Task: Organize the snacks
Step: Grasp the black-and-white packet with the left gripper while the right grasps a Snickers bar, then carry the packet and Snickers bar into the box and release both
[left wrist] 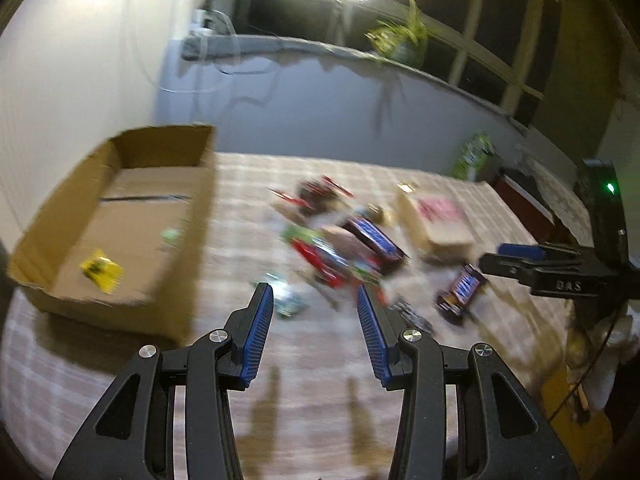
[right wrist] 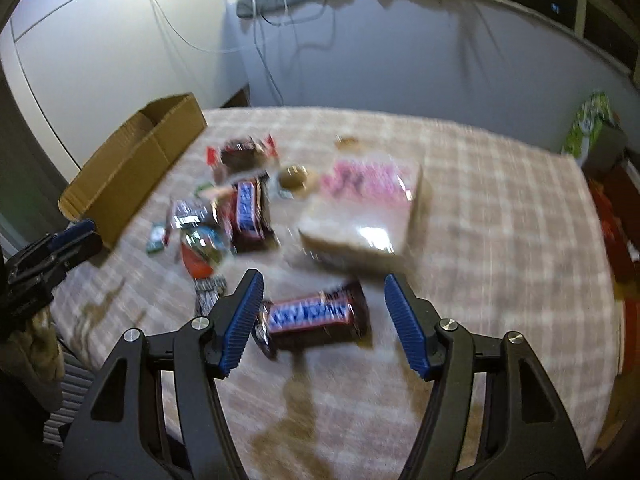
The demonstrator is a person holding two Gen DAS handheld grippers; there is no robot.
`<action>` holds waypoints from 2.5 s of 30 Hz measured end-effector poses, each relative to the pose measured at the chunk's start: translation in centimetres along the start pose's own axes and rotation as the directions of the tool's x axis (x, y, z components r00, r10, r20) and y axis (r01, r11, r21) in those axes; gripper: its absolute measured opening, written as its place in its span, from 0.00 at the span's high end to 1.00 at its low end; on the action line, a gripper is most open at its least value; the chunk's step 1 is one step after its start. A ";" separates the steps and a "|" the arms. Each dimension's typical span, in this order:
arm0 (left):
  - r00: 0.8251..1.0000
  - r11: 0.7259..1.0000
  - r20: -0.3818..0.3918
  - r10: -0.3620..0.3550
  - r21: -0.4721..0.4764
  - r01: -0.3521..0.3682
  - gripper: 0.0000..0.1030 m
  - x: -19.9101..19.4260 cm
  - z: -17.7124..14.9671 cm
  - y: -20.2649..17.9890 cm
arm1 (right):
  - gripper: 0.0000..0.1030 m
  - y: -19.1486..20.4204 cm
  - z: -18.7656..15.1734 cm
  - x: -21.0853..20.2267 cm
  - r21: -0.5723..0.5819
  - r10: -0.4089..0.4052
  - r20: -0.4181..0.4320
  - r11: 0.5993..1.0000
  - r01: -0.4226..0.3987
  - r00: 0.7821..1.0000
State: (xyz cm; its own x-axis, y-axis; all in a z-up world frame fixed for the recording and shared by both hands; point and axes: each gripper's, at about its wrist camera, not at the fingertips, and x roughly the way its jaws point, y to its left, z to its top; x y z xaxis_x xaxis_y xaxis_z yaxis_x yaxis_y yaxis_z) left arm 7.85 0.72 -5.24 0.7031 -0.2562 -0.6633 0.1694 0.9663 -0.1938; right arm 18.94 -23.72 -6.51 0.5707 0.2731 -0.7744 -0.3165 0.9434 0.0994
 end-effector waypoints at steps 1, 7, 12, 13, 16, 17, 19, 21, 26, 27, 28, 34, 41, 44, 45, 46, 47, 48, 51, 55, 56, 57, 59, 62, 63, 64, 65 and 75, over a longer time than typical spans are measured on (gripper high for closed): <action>1.000 1.000 -0.014 -0.016 0.006 0.016 0.59 0.3 -0.2 -0.6 | 0.36 -0.4 -0.5 0.1 0.022 0.023 -0.016 1.000 -0.023 1.000; 0.992 0.995 -0.086 -0.088 0.047 0.092 0.59 2.1 -1.3 -3.6 | 0.36 -1.5 -2.6 1.0 0.147 0.144 -0.084 0.980 -0.131 0.986; 0.986 0.991 -0.116 -0.121 0.045 0.127 0.59 3.3 -1.6 -4.7 | 0.36 -2.1 -2.7 2.5 0.269 0.236 -0.122 0.943 -0.197 0.964; 0.984 0.990 -0.124 -0.126 0.049 0.133 0.59 3.6 -1.7 -4.9 | 0.36 -2.2 -2.6 2.8 0.276 0.234 -0.122 0.941 -0.193 0.965; 0.980 0.988 -0.145 -0.135 0.050 0.144 0.59 4.3 -1.9 -5.1 | 0.36 -2.2 -1.9 3.4 0.289 0.210 -0.116 0.942 -0.170 0.971; 0.978 0.988 -0.156 -0.141 0.047 0.150 0.59 4.6 -1.9 -5.1 | 0.36 -2.1 -1.6 3.6 0.289 0.202 -0.113 0.944 -0.163 0.973; 0.976 0.987 -0.164 -0.146 0.045 0.155 0.59 5.0 -1.9 -5.3 | 0.36 -1.9 -1.0 4.0 0.278 0.174 -0.108 0.951 -0.138 0.979; 0.974 0.986 -0.168 -0.150 0.043 0.159 0.59 5.4 -1.8 -5.5 | 0.36 -1.5 -0.6 4.4 0.249 0.142 -0.110 0.962 -0.112 0.984; 0.975 0.988 -0.174 -0.137 0.054 0.148 0.59 6.3 -1.7 -5.9 | 0.43 0.0 -0.3 5.6 0.145 0.052 -0.119 0.989 -0.035 0.992; 0.976 0.988 -0.172 -0.131 0.060 0.143 0.59 6.5 -1.7 -6.1 | 0.45 0.2 -0.2 5.7 0.122 0.037 -0.122 0.992 -0.022 0.992; 0.977 0.988 -0.171 -0.128 0.062 0.140 0.59 6.6 -1.6 -6.1 | 0.50 0.0 -0.2 5.7 0.115 0.038 -0.114 0.993 -0.025 0.993; 0.985 0.991 -0.156 -0.067 0.103 0.084 0.59 7.2 -1.5 -6.9 | 0.65 -1.0 -0.8 5.1 0.068 0.002 -0.112 0.998 0.006 0.994; 0.992 0.986 -0.129 0.018 0.167 0.004 0.77 7.4 -1.7 -7.4 | 0.62 -0.6 -2.3 4.1 0.006 -0.031 -0.092 0.999 0.031 0.995; 0.992 0.988 -0.126 0.007 0.157 0.013 0.77 7.4 -1.7 -7.0 | 0.62 -0.4 -2.8 3.8 -0.003 -0.047 -0.078 0.999 0.047 0.996; 0.992 0.987 -0.125 0.008 0.160 0.012 0.77 7.3 -1.7 -7.0 | 0.63 -0.3 -2.8 3.8 -0.007 -0.052 -0.076 0.999 0.052 0.996; 0.992 0.987 -0.122 0.008 0.161 0.012 0.77 7.2 -1.8 -7.0 | 0.66 -0.2 -2.9 3.8 -0.015 -0.061 -0.074 0.998 0.060 0.995; 0.993 0.988 -0.120 0.003 0.156 0.016 0.77 7.0 -1.9 -6.9 | 0.70 -0.1 -3.0 3.7 -0.018 -0.064 -0.073 0.998 0.063 0.995; 0.993 0.988 -0.121 0.000 0.153 0.019 0.77 7.1 -1.9 -6.9 | 0.70 -0.1 -3.1 3.6 -0.019 -0.067 -0.070 0.998 0.066 0.995; 0.993 0.990 -0.119 -0.010 0.137 0.027 0.77 6.7 -1.9 -6.5 | 0.71 -0.4 -3.2 3.3 0.000 -0.056 -0.066 0.998 0.056 0.996; 0.994 0.993 -0.109 -0.017 0.115 0.030 0.77 5.7 -1.9 -5.9 | 0.71 -0.4 -3.3 2.6 0.030 -0.034 -0.052 0.999 0.036 0.998; 0.994 0.993 -0.105 -0.018 0.111 0.030 0.77 5.5 -1.8 -5.8 | 0.71 -0.4 -3.2 2.4 0.033 -0.029 -0.047 0.999 0.031 0.998; 0.995 0.994 -0.099 -0.020 0.107 0.030 0.77 5.2 -1.8 -5.7 | 0.71 -0.3 -3.2 2.1 0.034 -0.025 -0.043 0.999 0.027 0.999; 0.996 0.994 -0.091 -0.020 0.101 0.029 0.77 4.8 -1.7 -5.5 | 0.71 -0.1 -3.3 1.6 0.031 -0.025 -0.034 0.999 0.026 0.999; 0.997 0.995 -0.081 -0.021 0.091 0.028 0.77 4.2 -1.6 -5.1 | 0.71 0.1 -3.4 0.6 0.033 -0.020 -0.022 0.999 0.021 1.000; 0.997 0.996 -0.076 -0.021 0.087 0.027 0.77 3.9 -1.5 -5.0 | 0.71 0.3 -3.3 0.4 0.033 -0.019 -0.018 0.999 0.019 1.000; 0.997 0.996 -0.068 -0.021 0.082 0.027 0.77 3.6 -1.4 -4.8 | 0.71 0.4 -3.2 0.0 0.033 -0.016 -0.010 0.999 0.017 1.000; 0.998 0.997 -0.062 -0.023 0.079 0.027 0.77 3.4 -1.3 -4.7 | 0.71 0.7 -3.0 -0.2 0.031 -0.014 -0.004 0.999 0.014 1.000; 1.000 0.999 0.021 -0.004 0.048 0.003 0.77 0.6 0.7 -2.6 | 0.71 3.1 -1.3 -1.9 -0.004 0.019 0.052 1.000 -0.019 0.998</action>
State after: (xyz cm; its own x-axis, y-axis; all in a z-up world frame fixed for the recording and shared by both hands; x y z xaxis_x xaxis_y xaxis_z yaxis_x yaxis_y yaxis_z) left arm 8.31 -1.94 -4.62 0.7166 -0.2595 -0.6474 0.2042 0.9656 -0.1610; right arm 15.87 -21.59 -5.55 0.6031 0.3005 -0.7389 -0.3300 0.9373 0.1118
